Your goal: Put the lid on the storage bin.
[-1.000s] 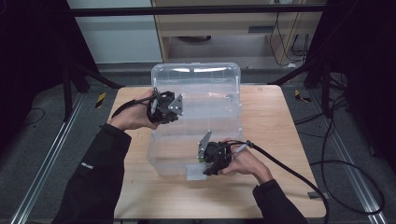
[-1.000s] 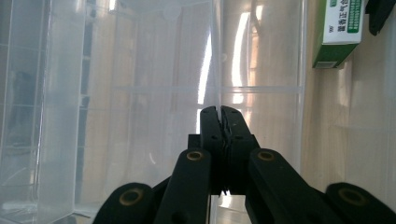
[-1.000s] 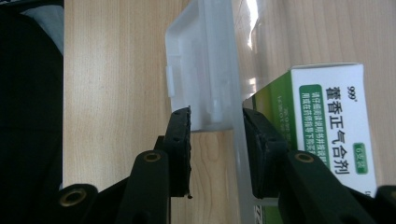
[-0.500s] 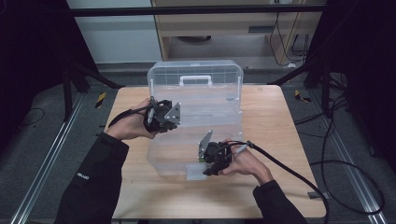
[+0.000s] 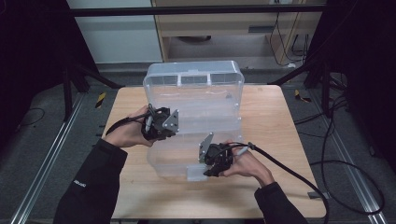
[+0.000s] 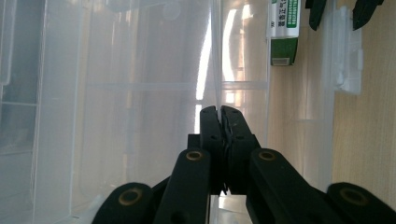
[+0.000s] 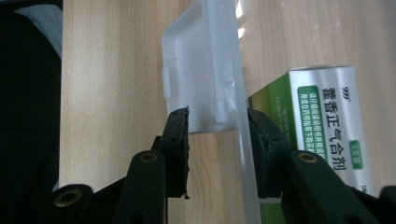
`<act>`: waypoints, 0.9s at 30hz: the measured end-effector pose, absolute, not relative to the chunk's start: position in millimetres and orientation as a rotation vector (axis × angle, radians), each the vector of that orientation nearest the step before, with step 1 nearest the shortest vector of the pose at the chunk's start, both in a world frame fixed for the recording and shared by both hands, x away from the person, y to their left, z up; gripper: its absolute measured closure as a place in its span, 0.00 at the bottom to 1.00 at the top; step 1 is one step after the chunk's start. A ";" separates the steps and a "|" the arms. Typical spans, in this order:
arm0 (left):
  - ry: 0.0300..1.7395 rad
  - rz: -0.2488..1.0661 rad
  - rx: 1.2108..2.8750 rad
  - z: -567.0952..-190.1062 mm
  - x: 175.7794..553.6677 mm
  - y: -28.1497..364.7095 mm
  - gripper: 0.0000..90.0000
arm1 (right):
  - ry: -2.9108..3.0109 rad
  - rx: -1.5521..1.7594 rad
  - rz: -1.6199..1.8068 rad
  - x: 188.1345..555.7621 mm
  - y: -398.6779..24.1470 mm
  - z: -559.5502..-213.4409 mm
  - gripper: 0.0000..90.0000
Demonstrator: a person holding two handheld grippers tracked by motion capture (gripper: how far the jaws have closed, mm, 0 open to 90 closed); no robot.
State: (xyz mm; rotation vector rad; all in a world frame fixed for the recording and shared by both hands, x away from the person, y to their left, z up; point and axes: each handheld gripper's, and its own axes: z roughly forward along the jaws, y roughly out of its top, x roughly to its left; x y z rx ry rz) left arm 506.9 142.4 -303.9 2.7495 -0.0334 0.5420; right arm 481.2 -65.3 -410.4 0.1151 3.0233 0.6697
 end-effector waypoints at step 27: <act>-0.035 0.507 2.741 -315.4 492.6 143.8 0.96 | 2.807 0.216 1.003 460.1 -97.5 -372.3 0.70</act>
